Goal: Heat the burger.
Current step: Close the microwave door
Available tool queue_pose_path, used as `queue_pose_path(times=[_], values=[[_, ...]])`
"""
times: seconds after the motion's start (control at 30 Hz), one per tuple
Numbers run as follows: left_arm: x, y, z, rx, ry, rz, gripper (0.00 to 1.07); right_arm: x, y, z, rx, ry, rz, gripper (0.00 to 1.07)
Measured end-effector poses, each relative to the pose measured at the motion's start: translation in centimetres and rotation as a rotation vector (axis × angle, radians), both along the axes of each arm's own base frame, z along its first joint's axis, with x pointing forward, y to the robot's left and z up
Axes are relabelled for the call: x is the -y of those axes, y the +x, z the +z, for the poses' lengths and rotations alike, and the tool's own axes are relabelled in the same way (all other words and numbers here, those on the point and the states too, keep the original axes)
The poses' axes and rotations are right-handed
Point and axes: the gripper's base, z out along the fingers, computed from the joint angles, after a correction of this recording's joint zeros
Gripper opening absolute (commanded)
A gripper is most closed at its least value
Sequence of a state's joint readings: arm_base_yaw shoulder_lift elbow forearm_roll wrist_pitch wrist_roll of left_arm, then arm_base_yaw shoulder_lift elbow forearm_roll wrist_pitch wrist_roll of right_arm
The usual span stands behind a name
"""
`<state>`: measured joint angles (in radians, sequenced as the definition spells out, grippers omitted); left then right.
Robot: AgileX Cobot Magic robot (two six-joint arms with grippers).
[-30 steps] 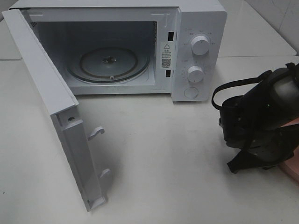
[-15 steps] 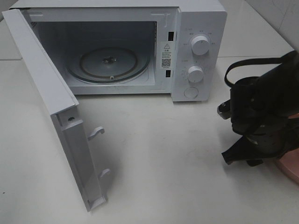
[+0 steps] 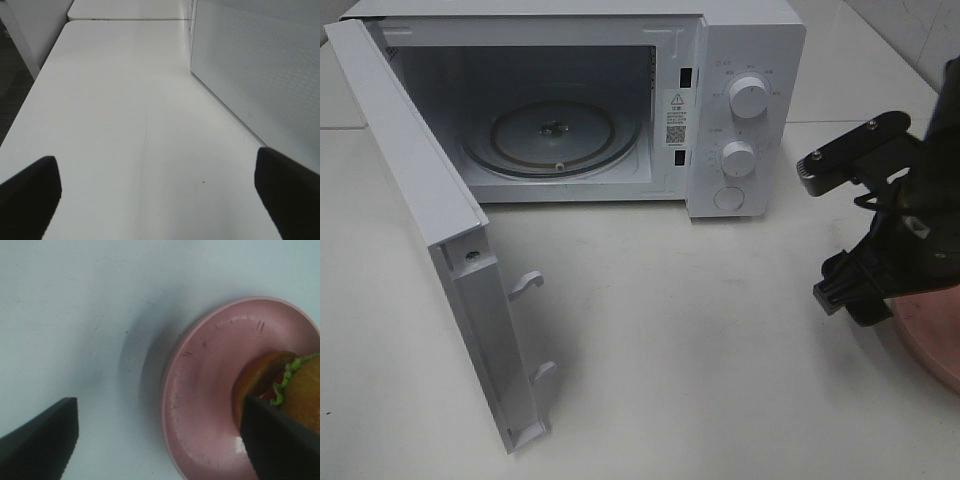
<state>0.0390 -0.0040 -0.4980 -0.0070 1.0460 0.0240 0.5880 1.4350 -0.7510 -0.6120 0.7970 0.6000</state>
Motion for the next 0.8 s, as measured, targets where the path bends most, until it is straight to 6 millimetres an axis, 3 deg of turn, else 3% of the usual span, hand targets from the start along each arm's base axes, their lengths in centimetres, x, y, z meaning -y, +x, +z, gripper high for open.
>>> queue_pose_path(times=[0.13,0.33,0.8], values=[[0.0,0.0,0.0,0.0,0.0,0.0,1.03,0.8,-2.3,3.0,-0.018,0.064,0.073,0.85],[0.0,0.0,0.0,0.0,0.0,0.0,1.03,1.6,-5.0,5.9,0.003,0.175,0.137,0.85],[0.0,0.0,0.0,0.0,0.0,0.0,1.03,4.3,-10.9,10.0,0.14,0.365,0.217,0.83]])
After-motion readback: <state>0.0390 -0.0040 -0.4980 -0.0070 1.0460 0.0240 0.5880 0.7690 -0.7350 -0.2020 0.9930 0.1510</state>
